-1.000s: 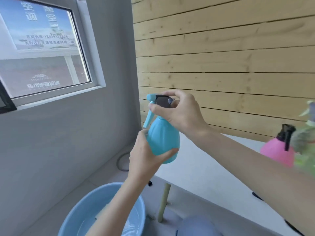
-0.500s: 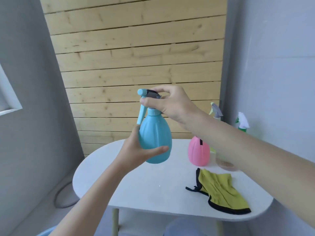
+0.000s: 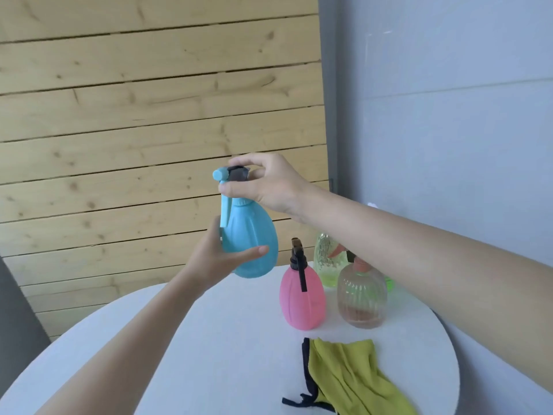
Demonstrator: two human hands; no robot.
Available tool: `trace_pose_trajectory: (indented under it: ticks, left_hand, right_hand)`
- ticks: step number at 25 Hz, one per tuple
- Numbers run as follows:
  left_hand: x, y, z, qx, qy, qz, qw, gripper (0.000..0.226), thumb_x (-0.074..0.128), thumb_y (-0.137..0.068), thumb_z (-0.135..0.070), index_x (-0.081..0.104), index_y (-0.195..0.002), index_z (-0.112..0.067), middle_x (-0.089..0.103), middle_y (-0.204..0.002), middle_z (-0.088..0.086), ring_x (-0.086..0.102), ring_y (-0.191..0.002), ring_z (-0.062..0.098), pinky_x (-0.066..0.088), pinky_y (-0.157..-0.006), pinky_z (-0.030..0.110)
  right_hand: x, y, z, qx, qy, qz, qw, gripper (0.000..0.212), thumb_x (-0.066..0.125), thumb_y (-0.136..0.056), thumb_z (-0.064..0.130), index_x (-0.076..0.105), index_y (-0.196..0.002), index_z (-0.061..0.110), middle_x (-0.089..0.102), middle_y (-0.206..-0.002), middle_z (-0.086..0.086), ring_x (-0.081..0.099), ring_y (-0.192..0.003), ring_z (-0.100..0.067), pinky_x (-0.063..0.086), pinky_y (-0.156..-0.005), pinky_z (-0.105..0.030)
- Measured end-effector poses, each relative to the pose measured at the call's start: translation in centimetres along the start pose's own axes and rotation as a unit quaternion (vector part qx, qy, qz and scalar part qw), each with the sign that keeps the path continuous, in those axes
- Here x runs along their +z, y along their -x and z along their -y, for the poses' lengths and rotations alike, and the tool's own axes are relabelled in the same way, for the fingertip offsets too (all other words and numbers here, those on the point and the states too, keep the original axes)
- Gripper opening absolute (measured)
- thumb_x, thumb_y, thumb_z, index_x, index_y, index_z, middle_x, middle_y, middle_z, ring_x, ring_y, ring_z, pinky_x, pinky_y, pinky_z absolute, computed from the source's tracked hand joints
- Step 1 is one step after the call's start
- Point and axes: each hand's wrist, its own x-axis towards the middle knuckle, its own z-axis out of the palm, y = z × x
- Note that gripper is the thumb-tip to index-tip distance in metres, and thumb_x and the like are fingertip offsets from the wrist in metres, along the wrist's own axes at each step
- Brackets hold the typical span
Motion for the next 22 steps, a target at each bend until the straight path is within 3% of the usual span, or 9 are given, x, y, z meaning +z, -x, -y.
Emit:
trace_pose_trajectory:
  ticks: [3, 7, 9, 13, 15, 19, 22]
  left_hand:
    - [2.0, -4.6, 2.7, -0.02, 0.002, 0.018, 1.0, 0.093, 0.084, -0.042, -0.055, 0.051, -0.123, -0.024, 0.066, -0.108, -0.003, 0.064, -0.093, 0.006, 0.05, -0.057, 0.013]
    - [4.7, -9.1, 6.3, -0.046, -0.011, 0.061, 0.997, 0.101, 0.085, -0.04, -0.058, 0.048, -0.128, -0.026, 0.066, -0.112, -0.007, 0.064, -0.101, 0.008, 0.056, -0.079, 0.028]
    - [6.1, -10.3, 7.9, -0.052, -0.013, 0.076, 0.996, 0.101, 0.085, -0.039, -0.057, 0.048, -0.127, -0.025, 0.065, -0.114, -0.006, 0.063, -0.102, 0.009, 0.054, -0.081, 0.028]
    - [8.6, -11.0, 9.9, -0.061, -0.049, 0.086, 0.993, 0.094, 0.078, -0.04, -0.052, 0.047, -0.124, -0.024, 0.065, -0.108, -0.004, 0.062, -0.099, 0.014, 0.054, -0.084, 0.035]
    - [9.5, -11.0, 10.4, -0.064, -0.068, 0.087, 0.992, 0.09, 0.067, -0.037, -0.054, 0.048, -0.119, -0.023, 0.064, -0.103, -0.001, 0.062, -0.097, 0.02, 0.053, -0.087, 0.042]
    - [10.3, -10.8, 10.5, -0.067, -0.088, 0.083, 0.99, 0.082, 0.061, -0.037, -0.055, 0.048, -0.11, -0.021, 0.064, -0.095, 0.002, 0.06, -0.091, 0.024, 0.053, -0.085, 0.045]
    - [10.3, -10.5, 10.7, -0.072, -0.086, 0.078, 0.991, 0.083, 0.061, -0.037, -0.055, 0.048, -0.112, -0.021, 0.065, -0.096, 0.002, 0.061, -0.09, 0.022, 0.054, -0.083, 0.043]
  right_hand:
    - [-0.6, -3.3, -3.8, 0.037, 0.027, 0.01, 0.999, 0.057, 0.08, -0.075, 0.023, 0.058, -0.128, 0.016, 0.063, -0.117, -0.007, 0.058, -0.112, -0.015, 0.047, -0.098, -0.029]
    - [-1.4, -6.3, -8.1, 0.096, 0.078, 0.022, 0.992, 0.059, 0.079, -0.075, 0.02, 0.055, -0.129, 0.012, 0.062, -0.113, -0.005, 0.06, -0.105, -0.016, 0.047, -0.099, -0.032]
    - [-1.9, -6.6, -9.7, 0.119, 0.11, 0.029, 0.986, 0.052, 0.077, -0.077, 0.017, 0.058, -0.124, 0.003, 0.064, -0.111, -0.011, 0.059, -0.098, -0.018, 0.045, -0.101, -0.037]
    - [-2.4, -6.6, -12.0, 0.16, 0.152, 0.032, 0.975, 0.052, 0.074, -0.078, 0.014, 0.056, -0.122, -0.01, 0.056, -0.129, -0.023, 0.059, -0.114, -0.029, 0.042, -0.103, -0.042]
    - [-2.7, -6.8, -13.0, 0.175, 0.149, 0.04, 0.972, 0.054, 0.073, -0.079, 0.012, 0.053, -0.123, -0.012, 0.056, -0.127, -0.025, 0.063, -0.101, -0.024, 0.044, -0.102, -0.043]
    - [-3.0, -6.7, -14.1, 0.205, 0.145, 0.046, 0.967, 0.057, 0.07, -0.08, 0.012, 0.048, -0.128, -0.011, 0.054, -0.13, -0.024, 0.055, -0.119, -0.033, 0.044, -0.103, -0.044]
    - [-2.8, -6.6, -14.3, 0.216, 0.155, 0.056, 0.962, 0.054, 0.071, -0.081, 0.016, 0.049, -0.128, 0.0, 0.056, -0.128, -0.015, 0.054, -0.12, -0.027, 0.044, -0.104, -0.038]
